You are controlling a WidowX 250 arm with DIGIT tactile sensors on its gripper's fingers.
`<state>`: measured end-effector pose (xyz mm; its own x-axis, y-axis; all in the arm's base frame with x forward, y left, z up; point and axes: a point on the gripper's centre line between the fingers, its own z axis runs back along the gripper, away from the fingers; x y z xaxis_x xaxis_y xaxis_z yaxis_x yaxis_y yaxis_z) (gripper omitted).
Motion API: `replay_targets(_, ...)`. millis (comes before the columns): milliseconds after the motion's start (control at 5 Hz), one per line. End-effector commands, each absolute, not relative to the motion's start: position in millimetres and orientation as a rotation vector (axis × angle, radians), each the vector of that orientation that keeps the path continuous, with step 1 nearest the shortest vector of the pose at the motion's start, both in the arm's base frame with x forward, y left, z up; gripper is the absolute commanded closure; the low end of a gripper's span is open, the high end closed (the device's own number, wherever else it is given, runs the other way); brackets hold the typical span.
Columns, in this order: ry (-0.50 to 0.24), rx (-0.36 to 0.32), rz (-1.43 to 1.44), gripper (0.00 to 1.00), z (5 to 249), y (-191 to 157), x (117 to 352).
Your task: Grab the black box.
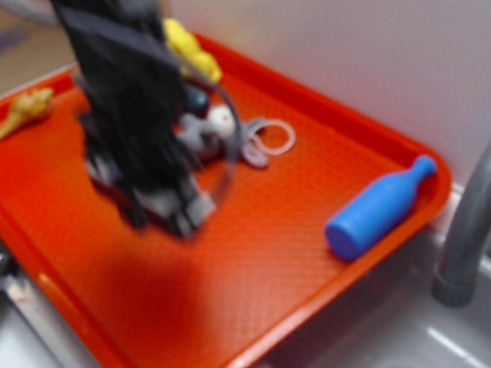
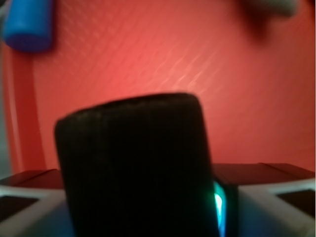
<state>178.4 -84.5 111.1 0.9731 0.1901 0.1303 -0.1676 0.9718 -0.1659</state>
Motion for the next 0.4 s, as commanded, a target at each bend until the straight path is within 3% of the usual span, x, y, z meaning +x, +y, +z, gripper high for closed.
replay_targets(0, -0.125, -0.016, 0.075, 1.00, 219, -11, 185)
replay_targets(200, -0.061, -0.011, 0.083, 1.00, 199, 1, 181)
